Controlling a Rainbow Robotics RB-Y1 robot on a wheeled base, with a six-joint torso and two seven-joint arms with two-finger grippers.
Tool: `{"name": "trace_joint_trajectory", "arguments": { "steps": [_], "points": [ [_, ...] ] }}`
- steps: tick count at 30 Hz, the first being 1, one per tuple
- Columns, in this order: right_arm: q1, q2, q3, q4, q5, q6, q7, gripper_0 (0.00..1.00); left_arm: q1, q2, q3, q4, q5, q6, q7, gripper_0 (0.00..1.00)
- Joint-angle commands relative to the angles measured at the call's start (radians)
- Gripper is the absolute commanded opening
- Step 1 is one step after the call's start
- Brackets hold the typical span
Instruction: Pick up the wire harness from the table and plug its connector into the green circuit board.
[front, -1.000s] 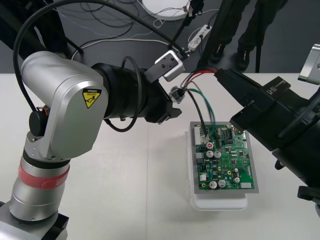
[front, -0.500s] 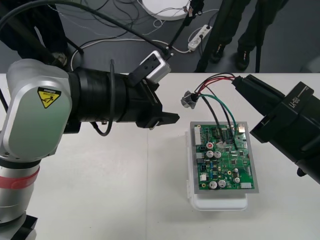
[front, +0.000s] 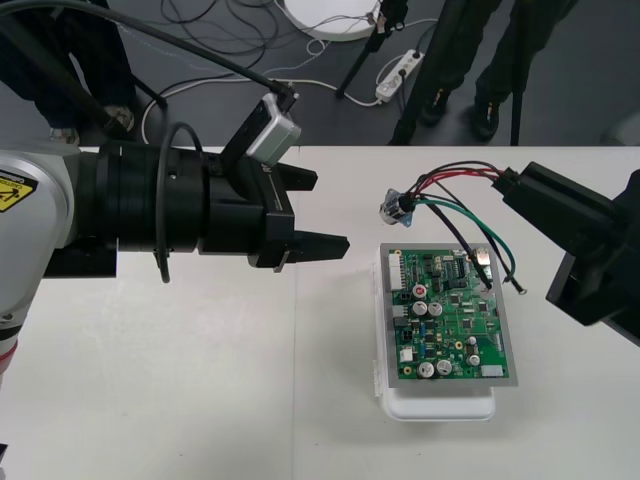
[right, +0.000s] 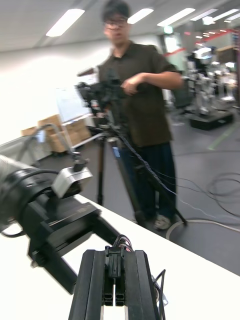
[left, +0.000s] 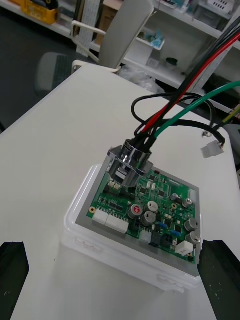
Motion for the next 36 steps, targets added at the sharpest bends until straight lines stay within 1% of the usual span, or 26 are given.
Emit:
{"name": "trace_joint_trajectory", "arguments": {
  "steps": [1,5,10,15,21,27,32,36],
  "points": [
    [0.027,-0.031,-0.073,0.063,0.007,-0.163,-0.047,0.00,0.022,0.077,0.017,-0.017,0.133,0.121,-0.191,1.00],
    [0.027,-0.031,-0.107,0.125,0.009,-0.287,-0.056,0.00,0.022,0.118,-0.008,-0.014,0.244,0.173,-0.266,1.00],
    [0.017,-0.031,-0.141,0.189,0.009,-0.411,-0.065,0.00,0.019,0.176,-0.051,-0.012,0.389,0.242,-0.355,1.00],
    [-0.017,-0.030,-0.152,0.247,0.009,-0.520,-0.068,0.00,-0.016,0.227,-0.094,-0.012,0.491,0.251,-0.467,1.00],
    [-0.045,-0.011,-0.153,0.272,0.009,-0.566,-0.061,0.00,-0.059,0.219,-0.121,0.025,0.573,0.250,-0.545,1.00],
    [-0.074,0.010,-0.152,0.272,0.009,-0.583,-0.065,0.00,-0.116,0.155,-0.158,0.114,0.644,0.250,-0.676,1.00],
    [-0.095,0.047,-0.152,0.272,0.033,-0.603,-0.070,0.00,-0.160,0.133,-0.190,0.146,0.676,0.250,-0.680,1.00],
    [-0.112,0.053,-0.149,0.292,0.081,-0.626,-0.084,0.00,-0.206,0.126,-0.204,0.181,0.693,0.250,-0.682,1.00]
  ]
}}
